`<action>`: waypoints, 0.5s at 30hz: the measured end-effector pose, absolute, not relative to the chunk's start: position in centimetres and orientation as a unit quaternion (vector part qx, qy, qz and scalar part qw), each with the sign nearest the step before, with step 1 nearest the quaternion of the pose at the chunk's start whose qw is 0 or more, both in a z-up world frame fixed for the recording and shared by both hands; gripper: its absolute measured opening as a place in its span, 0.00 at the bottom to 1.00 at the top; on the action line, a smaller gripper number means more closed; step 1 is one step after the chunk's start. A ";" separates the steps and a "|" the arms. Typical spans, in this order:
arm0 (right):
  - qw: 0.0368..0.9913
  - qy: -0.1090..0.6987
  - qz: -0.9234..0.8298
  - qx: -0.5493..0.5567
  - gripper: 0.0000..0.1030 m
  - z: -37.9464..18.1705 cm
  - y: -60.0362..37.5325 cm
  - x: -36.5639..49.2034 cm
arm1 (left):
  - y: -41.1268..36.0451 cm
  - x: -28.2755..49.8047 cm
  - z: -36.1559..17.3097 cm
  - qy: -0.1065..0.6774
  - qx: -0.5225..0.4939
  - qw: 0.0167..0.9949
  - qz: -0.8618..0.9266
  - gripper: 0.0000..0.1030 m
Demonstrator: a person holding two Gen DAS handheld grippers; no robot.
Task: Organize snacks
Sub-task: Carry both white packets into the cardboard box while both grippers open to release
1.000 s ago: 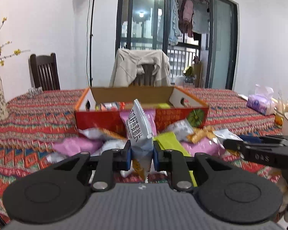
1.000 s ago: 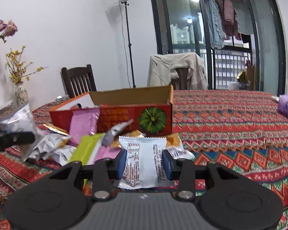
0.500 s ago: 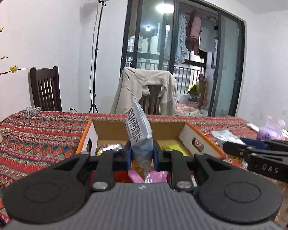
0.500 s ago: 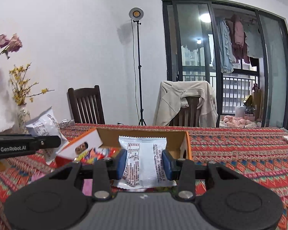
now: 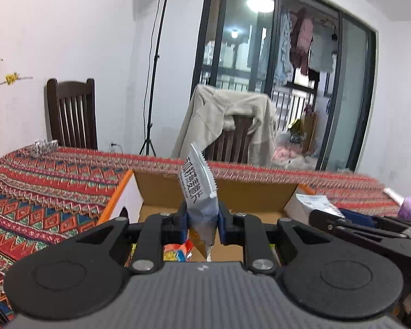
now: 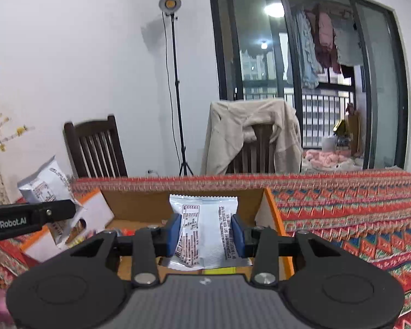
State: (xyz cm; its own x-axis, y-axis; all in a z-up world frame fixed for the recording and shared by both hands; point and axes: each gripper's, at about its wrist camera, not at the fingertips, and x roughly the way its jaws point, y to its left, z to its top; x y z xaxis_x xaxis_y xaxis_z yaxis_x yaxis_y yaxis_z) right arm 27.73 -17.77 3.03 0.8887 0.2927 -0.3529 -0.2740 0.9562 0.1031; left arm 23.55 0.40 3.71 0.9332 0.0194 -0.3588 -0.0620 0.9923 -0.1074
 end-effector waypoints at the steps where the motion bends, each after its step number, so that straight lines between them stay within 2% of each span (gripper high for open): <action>1: 0.971 0.189 0.147 0.021 0.38 2.7 -17.8 27.9 | 0.4 23.9 3.3 0.186 -0.057 0.981 0.021 0.20; 5: 0.968 0.197 0.156 0.018 0.38 2.0 -17.6 28.0 | 0.8 24.8 2.2 0.202 -0.061 0.977 0.018 0.20; 7: 0.968 0.197 0.157 0.012 0.39 1.8 -17.4 27.8 | 0.9 24.9 1.8 0.209 -0.060 0.976 0.017 0.24; 8: 0.967 0.199 0.158 0.011 0.41 1.7 -17.4 27.7 | 1.0 24.8 1.6 0.208 -0.057 0.976 0.017 0.31; 10: 0.967 0.198 0.156 0.014 0.42 1.8 -17.5 27.6 | 1.0 24.4 1.6 0.199 -0.056 0.978 0.017 0.51; 12: 0.968 0.197 0.154 0.020 0.51 1.8 -17.8 27.3 | 1.0 23.8 1.8 0.185 -0.060 0.980 0.025 0.85; 13: 0.968 0.197 0.153 0.023 0.66 1.9 -18.0 27.1 | 1.0 23.5 2.0 0.178 -0.060 0.982 0.028 0.90; 14: 0.968 0.196 0.151 0.026 0.82 2.0 -18.1 27.1 | 1.1 23.1 2.1 0.169 -0.061 0.983 0.033 1.00; 15: 0.969 0.195 0.149 0.027 0.89 1.9 -18.2 27.0 | 1.0 22.8 2.2 0.161 -0.062 0.984 0.038 1.00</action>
